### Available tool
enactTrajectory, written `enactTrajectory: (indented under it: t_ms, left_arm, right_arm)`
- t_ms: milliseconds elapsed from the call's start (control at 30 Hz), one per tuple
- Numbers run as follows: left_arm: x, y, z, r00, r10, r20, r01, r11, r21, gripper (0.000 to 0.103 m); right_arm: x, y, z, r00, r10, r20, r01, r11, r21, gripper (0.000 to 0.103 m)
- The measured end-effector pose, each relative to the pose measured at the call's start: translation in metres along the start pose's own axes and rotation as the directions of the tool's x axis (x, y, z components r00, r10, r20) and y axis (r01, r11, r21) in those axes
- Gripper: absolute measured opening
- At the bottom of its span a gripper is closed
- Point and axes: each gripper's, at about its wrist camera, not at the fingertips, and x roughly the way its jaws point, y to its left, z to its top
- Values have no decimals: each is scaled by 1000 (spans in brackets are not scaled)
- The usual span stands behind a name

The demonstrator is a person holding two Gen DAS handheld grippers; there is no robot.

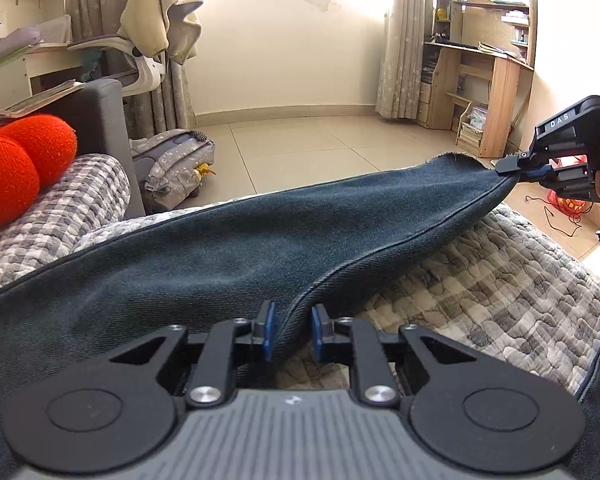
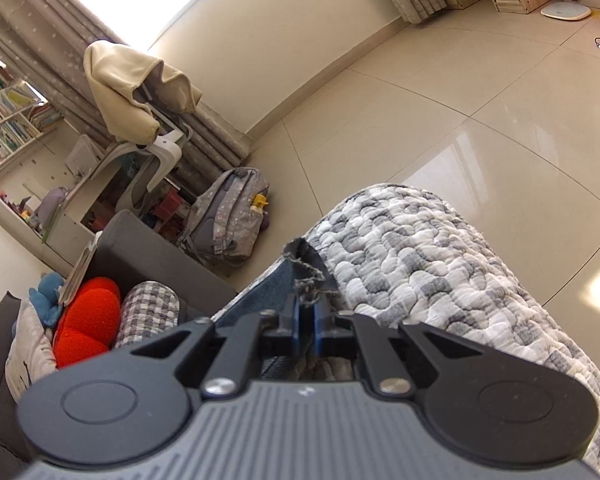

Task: Fold clothes
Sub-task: 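Grasp the jeans leg hem with the right gripper and lift it, then carry the held leg hem with the right gripper toward the waistband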

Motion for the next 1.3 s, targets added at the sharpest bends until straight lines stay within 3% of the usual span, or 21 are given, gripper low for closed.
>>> enactTrajectory:
  t_ms: [167, 300, 367, 400, 467, 500, 567, 767, 1033, 1100, 1233, 1300]
  left_arm:
    - [-10, 1, 1, 999, -32, 9, 32, 999, -26, 14]
    - [1, -2, -8, 998, -39, -41, 38, 999, -29, 16]
    - [0, -5, -12, 999, -32, -19, 31, 999, -28, 18]
    - [-1, -6, -12, 999, -32, -16, 32, 999, -30, 26]
    - [-4, -7, -13, 999, -52, -11, 52, 998, -46, 40]
    - [-6, -7, -12, 998, -66, -7, 66, 996, -66, 49]
    - [-12, -9, -10, 997, -76, 2, 75, 993, -92, 54]
    - [-25, -5, -7, 998, -51, 30, 55, 982, -179, 61]
    - [-17, 18, -4, 998, 37, -56, -48, 976, -211, 62]
    - [-16, 28, -6, 997, 33, -73, -50, 968, -247, 66]
    - [-18, 40, -7, 997, 24, -79, -47, 955, -294, 67]
    - [-22, 43, -6, 997, 35, -73, -55, 954, -295, 67]
  right_arm:
    - [-11, -2, 4, 1000, 15, -6, -15, 999, -40, 5]
    - [4, -4, -9, 993, -89, -72, 77, 986, -148, 6]
    - [13, -9, -19, 987, -134, -92, 114, 973, -199, 19]
    - [12, -13, -20, 989, -124, -86, 105, 975, -197, 20]
    - [9, -18, -16, 992, -95, -79, 79, 980, -185, 35]
    - [10, -17, -12, 994, -81, -67, 67, 979, -192, 38]
    - [17, -13, -3, 998, -55, -37, 46, 975, -218, 40]
    - [59, 5, 17, 997, -24, -79, -3, 943, -332, 40]
    - [101, 30, 20, 995, -59, -86, 17, 905, -425, 50]
    - [106, 40, 14, 995, -74, -73, 30, 879, -476, 50]
    - [107, 51, 3, 995, -83, -48, 43, 837, -545, 16]
    - [103, 56, -1, 995, -93, -17, 66, 811, -581, 8]
